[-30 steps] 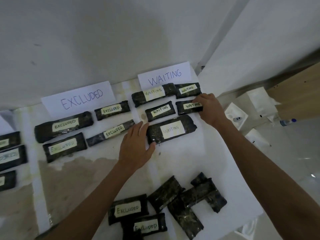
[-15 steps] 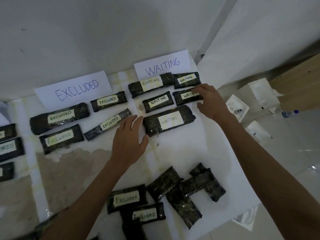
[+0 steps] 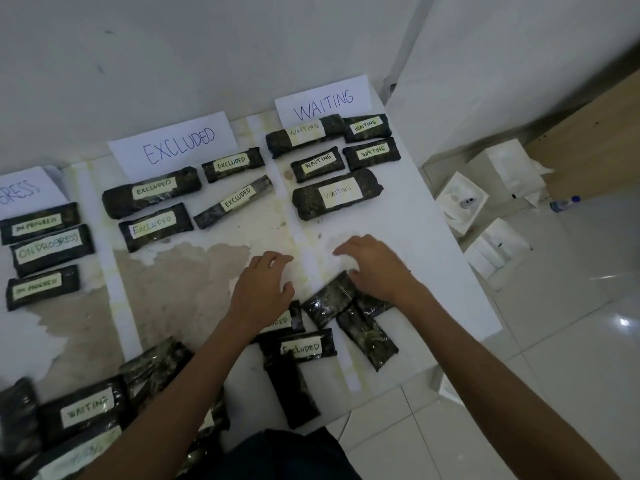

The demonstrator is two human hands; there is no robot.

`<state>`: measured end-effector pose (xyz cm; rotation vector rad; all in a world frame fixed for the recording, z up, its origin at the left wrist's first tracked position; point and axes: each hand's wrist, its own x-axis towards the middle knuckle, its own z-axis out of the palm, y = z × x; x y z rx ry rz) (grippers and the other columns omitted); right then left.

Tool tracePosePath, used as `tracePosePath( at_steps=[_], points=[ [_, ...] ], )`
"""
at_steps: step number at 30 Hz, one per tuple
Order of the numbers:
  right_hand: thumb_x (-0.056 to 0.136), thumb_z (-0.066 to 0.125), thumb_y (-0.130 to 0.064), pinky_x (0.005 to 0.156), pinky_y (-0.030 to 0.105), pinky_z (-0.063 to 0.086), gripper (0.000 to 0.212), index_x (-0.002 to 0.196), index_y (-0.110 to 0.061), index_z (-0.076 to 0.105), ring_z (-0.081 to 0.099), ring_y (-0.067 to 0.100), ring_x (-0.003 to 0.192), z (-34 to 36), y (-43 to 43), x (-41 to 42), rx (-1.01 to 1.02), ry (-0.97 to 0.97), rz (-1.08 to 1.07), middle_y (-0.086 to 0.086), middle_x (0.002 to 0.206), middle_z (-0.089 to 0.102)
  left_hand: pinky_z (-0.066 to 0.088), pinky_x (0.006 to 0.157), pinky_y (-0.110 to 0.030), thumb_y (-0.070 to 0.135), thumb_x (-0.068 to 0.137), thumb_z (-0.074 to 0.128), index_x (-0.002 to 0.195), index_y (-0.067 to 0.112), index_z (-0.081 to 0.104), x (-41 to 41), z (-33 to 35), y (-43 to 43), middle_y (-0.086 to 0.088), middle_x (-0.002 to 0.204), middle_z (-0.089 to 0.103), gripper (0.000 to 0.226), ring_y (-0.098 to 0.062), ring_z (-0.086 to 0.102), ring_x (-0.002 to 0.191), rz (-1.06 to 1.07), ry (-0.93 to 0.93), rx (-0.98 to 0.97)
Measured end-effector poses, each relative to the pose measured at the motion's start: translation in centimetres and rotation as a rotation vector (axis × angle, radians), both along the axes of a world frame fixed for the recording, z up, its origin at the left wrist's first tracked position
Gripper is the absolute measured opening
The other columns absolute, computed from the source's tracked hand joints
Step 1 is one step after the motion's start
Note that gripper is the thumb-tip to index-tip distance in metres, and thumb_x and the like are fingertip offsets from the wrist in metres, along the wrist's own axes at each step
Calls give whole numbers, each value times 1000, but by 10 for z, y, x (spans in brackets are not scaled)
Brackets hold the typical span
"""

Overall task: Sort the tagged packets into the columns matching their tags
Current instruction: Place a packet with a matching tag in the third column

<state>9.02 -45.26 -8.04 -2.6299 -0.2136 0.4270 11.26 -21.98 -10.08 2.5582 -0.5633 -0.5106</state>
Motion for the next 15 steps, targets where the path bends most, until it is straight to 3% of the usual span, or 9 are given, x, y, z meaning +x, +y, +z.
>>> tracePosePath(
  at_steps=[5,9,15],
  points=[
    [75,65,-3,90,37,39,55,127,-17,53,44,29,113,-14,24,-29,-241,27,278,9,126,50,41,99,-43,19,85,54,135,10,45,-17,-8,9,-13,140,44,51,-32,40,126,-11,69,47],
    [79,61,-5,91,38,38,53,128,-15,46,43,31,113,-16,35,-33,-434,-12,349,11,126,47,38,101,-41,16,86,54,137,10,43,-21,-5,12,-13,141,43,52,-31,38,128,-17,83,33],
    [73,67,-14,79,40,44,43,114,-12,58,55,30,98,-6,39,-28,-524,-73,403,10,108,61,38,100,-39,17,89,55,134,13,46,-19,12,16,-8,135,47,46,-27,39,125,55,79,-103]
  ],
)
